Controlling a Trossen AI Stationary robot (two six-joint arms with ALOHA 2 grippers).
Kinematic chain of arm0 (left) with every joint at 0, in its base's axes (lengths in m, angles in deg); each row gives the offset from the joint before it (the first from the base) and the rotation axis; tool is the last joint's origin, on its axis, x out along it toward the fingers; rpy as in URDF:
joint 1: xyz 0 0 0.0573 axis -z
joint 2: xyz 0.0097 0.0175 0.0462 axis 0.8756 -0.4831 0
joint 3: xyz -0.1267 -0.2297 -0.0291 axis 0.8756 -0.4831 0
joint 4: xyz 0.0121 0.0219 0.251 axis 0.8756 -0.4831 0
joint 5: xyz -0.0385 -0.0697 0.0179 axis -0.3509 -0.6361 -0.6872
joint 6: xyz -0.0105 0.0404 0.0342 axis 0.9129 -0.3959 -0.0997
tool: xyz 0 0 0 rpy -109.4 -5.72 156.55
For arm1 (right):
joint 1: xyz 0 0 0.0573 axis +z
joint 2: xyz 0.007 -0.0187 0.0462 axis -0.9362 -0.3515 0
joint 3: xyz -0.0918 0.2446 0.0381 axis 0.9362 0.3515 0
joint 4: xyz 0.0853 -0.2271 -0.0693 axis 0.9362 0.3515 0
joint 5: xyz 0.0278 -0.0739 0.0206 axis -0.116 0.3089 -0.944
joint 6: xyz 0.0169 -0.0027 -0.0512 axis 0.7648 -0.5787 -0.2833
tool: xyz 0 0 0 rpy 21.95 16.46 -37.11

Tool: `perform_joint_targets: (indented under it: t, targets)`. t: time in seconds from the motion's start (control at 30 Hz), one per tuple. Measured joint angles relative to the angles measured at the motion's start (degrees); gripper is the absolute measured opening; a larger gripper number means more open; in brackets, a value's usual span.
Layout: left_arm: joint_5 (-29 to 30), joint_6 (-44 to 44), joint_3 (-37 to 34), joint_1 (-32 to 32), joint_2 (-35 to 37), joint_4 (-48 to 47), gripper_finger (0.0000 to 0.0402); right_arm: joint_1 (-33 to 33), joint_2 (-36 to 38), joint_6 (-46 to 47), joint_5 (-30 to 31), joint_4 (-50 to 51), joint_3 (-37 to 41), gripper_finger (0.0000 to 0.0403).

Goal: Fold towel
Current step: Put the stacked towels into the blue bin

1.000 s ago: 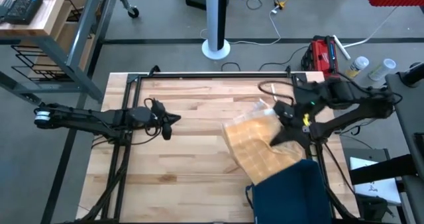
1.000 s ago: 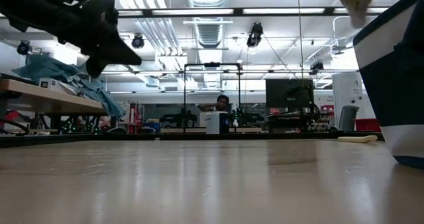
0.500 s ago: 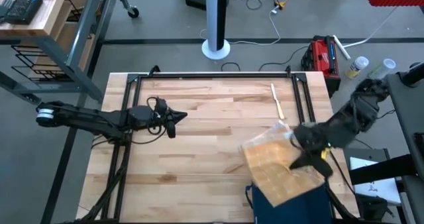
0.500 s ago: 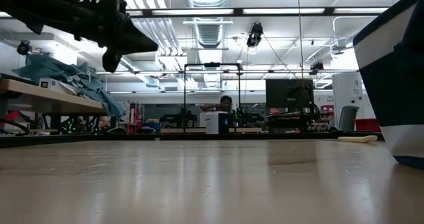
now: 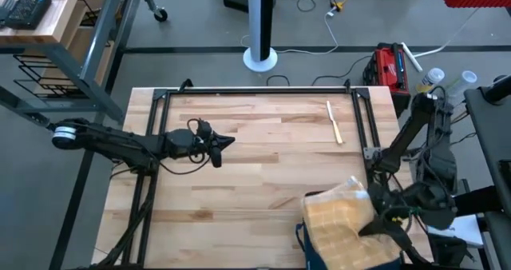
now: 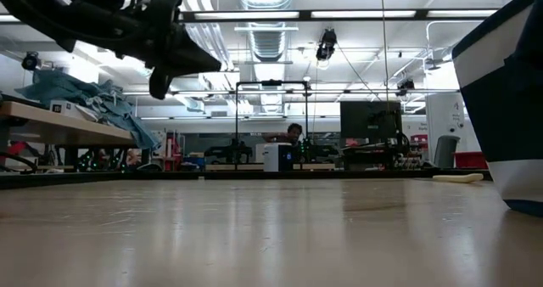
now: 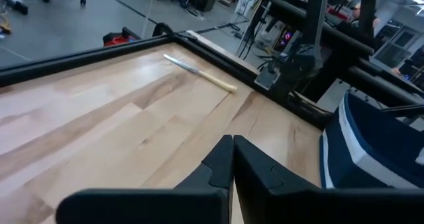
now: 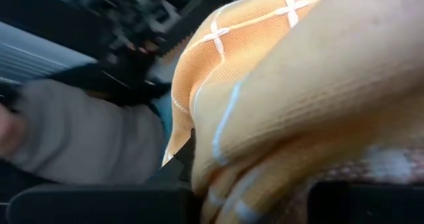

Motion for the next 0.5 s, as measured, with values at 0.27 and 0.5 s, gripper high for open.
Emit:
perform_joint_targets:
  t: [0.27,0.5]
  targets:
    - [-0.7,-2.3,3.3,0.0,-3.1,-0.2,0.0004,4.2,-1.6,2.0,6.6,-26.3,14.1,0.0065]
    - [-2.0,-4.4,5.1,0.0,-6.3,-0.3,0.0005,7.2,-5.2,14.3,8.2,-28.0,19.7,0.0065]
